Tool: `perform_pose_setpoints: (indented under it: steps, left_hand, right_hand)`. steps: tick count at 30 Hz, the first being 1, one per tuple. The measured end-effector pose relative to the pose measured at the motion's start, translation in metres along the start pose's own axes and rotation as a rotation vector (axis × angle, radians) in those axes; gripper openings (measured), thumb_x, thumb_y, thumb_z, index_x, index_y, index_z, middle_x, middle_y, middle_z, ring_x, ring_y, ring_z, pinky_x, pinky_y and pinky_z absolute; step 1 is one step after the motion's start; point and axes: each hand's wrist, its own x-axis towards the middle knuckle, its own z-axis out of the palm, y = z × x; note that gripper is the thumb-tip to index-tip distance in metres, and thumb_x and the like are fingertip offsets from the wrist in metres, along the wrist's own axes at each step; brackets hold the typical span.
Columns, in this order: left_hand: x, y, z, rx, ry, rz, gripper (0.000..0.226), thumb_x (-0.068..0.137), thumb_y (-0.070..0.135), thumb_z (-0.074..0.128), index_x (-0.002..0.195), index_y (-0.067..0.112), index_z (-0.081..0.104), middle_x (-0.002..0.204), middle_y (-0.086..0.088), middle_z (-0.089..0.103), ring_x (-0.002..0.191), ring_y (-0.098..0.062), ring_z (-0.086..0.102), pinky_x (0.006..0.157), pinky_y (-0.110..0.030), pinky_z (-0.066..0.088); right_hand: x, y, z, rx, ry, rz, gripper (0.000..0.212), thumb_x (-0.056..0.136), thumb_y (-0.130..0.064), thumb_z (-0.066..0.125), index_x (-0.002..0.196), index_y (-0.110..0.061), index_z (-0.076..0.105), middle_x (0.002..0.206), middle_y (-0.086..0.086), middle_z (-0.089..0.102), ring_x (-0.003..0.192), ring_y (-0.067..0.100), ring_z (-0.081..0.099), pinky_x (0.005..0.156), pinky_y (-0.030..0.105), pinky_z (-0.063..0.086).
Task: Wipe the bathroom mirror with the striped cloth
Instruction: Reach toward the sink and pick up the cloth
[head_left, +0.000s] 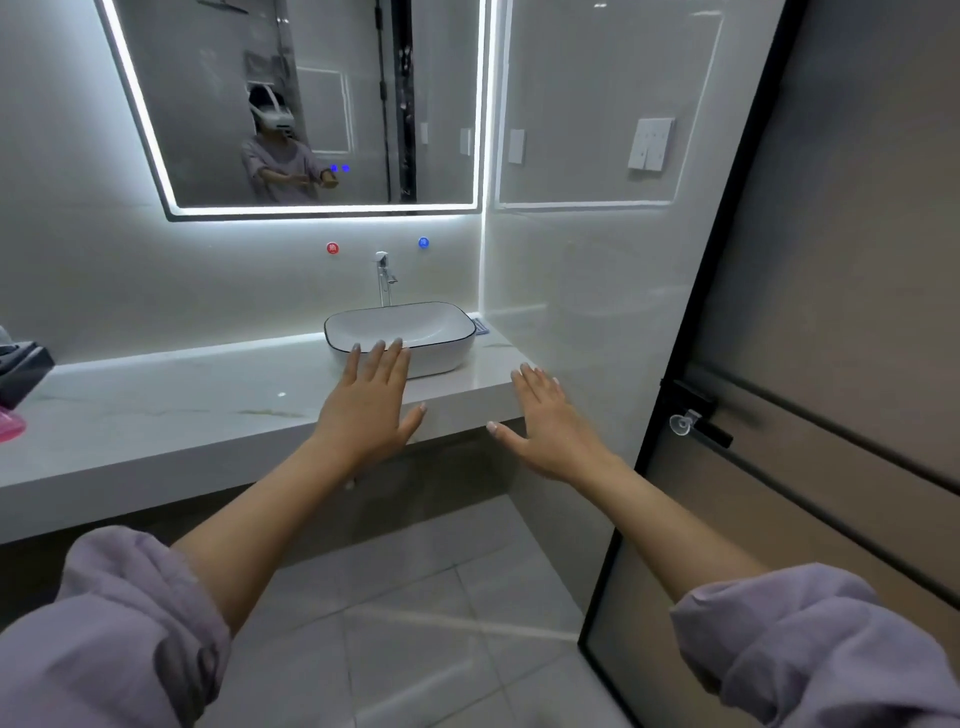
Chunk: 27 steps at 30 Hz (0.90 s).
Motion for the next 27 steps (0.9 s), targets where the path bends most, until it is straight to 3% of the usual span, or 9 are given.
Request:
perform_pose_setpoints:
  steps: [15,27]
  left_hand:
    - [0.111,-0.027,0.08,-0.184,0.01,-0.145,0.076,0.097,0.05,0.029,0.15,0.009,-0.006,0.16,-0.006,-0.008,0.147,-0.021,-0.006,0.118,-0.032,0.0]
    - [0.266,-0.138,0.149,-0.161,0.051,-0.194,0.075,0.097,0.05,0.027,0.15,0.008,-0.004,0.16,-0.008,-0.005,0.148,-0.022,-0.005,0.118,-0.032,-0.003]
  right_hand:
    - [0.146,0.057,0.037,0.066,-0.039,-0.121,0.081,0.096,-0.056,0.035,0.152,-0.013,-0.004,0.16,0.003,-0.009,0.146,0.014,-0.01,0.109,0.023,-0.008]
    - [0.358,0.062,0.068,0.009,0.01,-0.142,0.077,0.097,-0.053,0.036,0.152,-0.012,0.001,0.161,0.004,-0.006,0.147,0.016,-0.009,0.116,0.029,-0.002]
